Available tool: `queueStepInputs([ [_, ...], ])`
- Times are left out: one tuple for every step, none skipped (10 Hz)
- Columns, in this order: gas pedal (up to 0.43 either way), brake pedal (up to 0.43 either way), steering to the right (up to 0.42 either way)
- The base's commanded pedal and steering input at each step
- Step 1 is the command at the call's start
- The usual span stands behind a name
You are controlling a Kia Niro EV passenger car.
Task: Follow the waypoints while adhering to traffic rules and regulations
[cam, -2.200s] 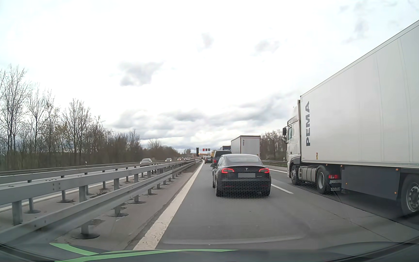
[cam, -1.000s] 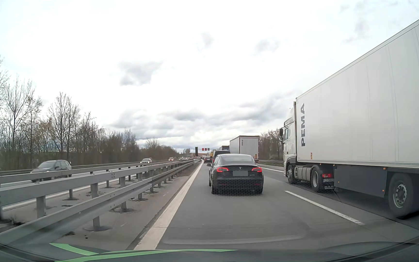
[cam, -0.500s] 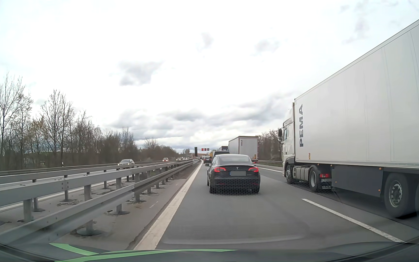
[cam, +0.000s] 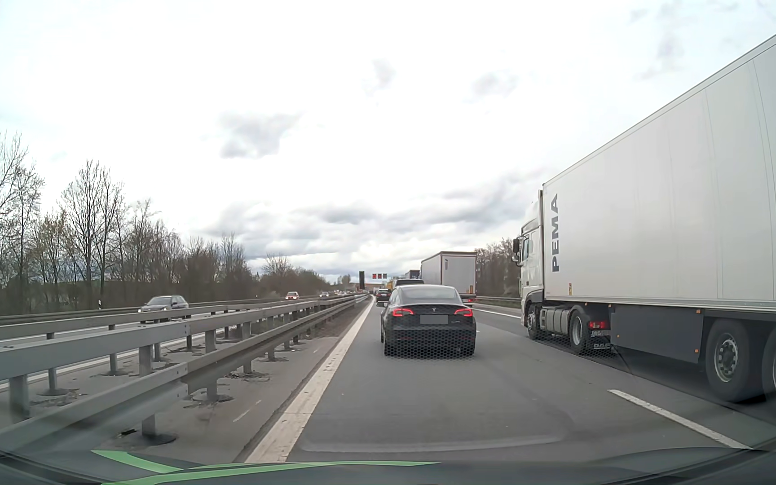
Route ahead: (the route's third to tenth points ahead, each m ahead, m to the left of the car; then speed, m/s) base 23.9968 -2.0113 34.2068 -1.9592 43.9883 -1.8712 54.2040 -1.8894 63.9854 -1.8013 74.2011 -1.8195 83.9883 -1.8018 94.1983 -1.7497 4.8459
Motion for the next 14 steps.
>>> queueStepInputs([
  [0.098, 0.000, 0.000],
  [0.098, 0.000, 0.000],
  [0.098, 0.000, 0.000],
  [0.098, 0.000, 0.000],
  [0.098, 0.000, 0.000],
  [0.098, 0.000, 0.000],
  [0.098, 0.000, 0.000],
  [0.098, 0.000, 0.000],
  [0.098, 0.000, 0.000],
  [0.098, 0.000, 0.000],
  [0.098, 0.000, 0.000],
  [0.098, 0.000, 0.000],
  [0.098, 0.000, 0.000],
  [0.098, 0.000, -0.001],
])
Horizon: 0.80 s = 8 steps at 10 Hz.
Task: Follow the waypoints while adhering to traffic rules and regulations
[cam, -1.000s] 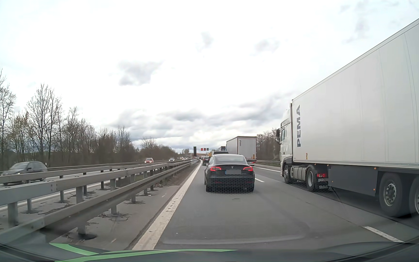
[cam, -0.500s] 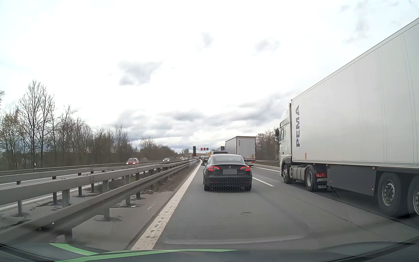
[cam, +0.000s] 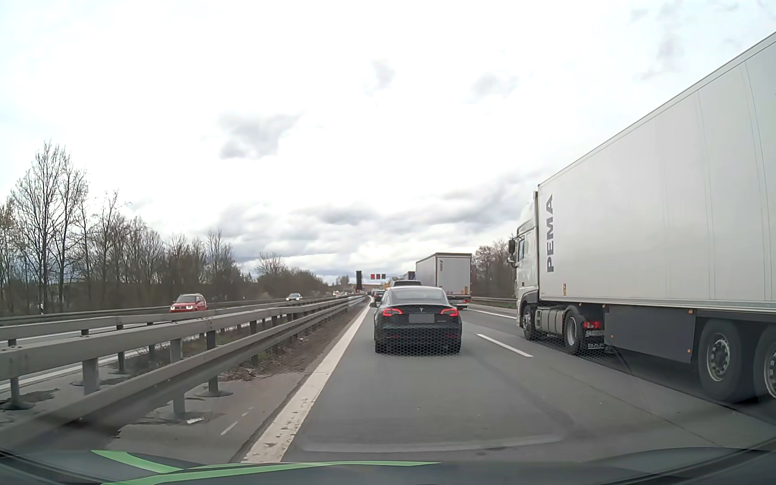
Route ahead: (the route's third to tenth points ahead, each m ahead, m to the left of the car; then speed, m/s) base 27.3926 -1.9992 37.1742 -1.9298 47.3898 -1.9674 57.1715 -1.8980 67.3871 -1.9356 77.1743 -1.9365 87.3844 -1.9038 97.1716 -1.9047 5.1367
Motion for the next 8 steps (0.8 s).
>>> queueStepInputs([
  [0.098, 0.000, -0.001],
  [0.098, 0.000, -0.002],
  [0.098, 0.000, -0.002],
  [0.098, 0.000, -0.002],
  [0.098, 0.000, -0.003],
  [0.098, 0.000, -0.003],
  [0.098, 0.000, -0.003],
  [0.098, 0.000, -0.003],
])
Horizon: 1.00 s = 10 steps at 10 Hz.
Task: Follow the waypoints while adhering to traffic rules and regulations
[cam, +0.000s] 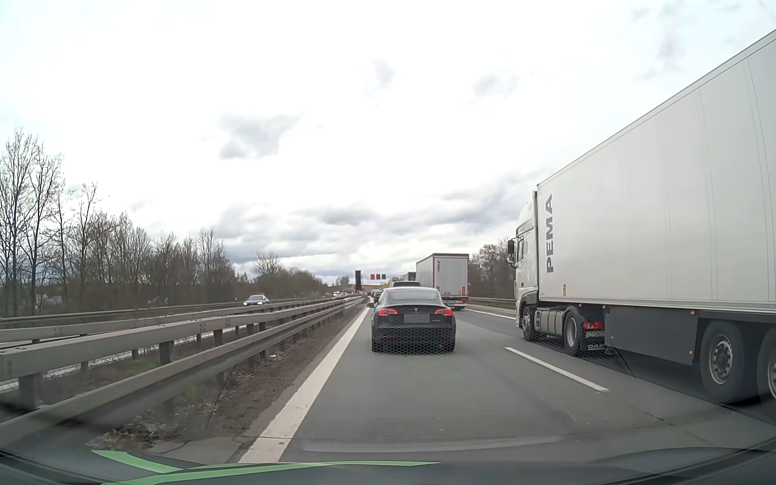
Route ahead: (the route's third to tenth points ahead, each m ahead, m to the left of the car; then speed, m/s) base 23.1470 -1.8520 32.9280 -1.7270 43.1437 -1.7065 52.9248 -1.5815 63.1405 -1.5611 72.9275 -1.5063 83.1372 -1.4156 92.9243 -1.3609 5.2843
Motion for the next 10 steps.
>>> queueStepInputs([
  [0.098, 0.000, -0.003],
  [0.098, 0.000, -0.003],
  [0.098, 0.000, -0.004],
  [0.098, 0.000, -0.003],
  [0.098, 0.000, -0.004],
  [0.098, 0.000, -0.004],
  [0.098, 0.000, -0.004],
  [0.098, 0.000, -0.004],
  [0.098, 0.000, -0.004],
  [0.098, 0.000, -0.004],
])
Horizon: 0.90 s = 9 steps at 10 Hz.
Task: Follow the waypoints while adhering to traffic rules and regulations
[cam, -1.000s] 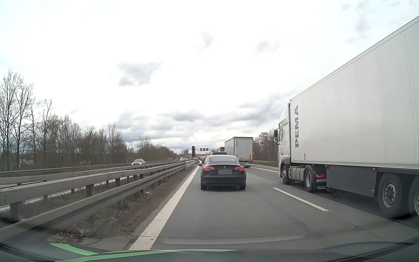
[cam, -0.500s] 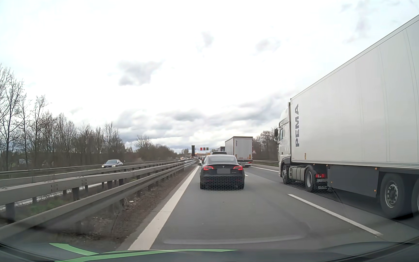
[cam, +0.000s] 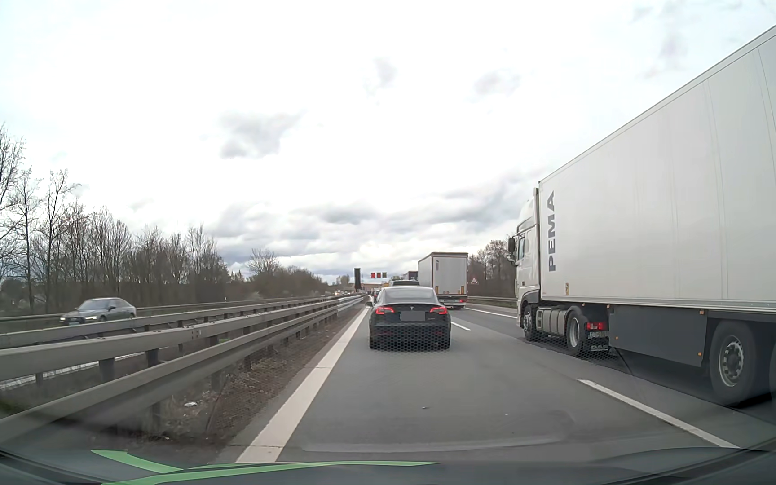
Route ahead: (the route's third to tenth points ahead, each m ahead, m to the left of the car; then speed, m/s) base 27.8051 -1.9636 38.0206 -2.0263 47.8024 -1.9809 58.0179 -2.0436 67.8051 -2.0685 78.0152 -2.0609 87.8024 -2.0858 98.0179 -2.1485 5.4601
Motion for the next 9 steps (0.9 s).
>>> queueStepInputs([
  [0.098, 0.000, -0.004],
  [0.098, 0.000, -0.004],
  [0.098, 0.000, -0.004],
  [0.098, 0.000, -0.004],
  [0.098, 0.000, -0.004],
  [0.098, 0.000, -0.004],
  [0.098, 0.000, -0.004],
  [0.098, 0.000, -0.004],
  [0.098, 0.000, -0.004],
])
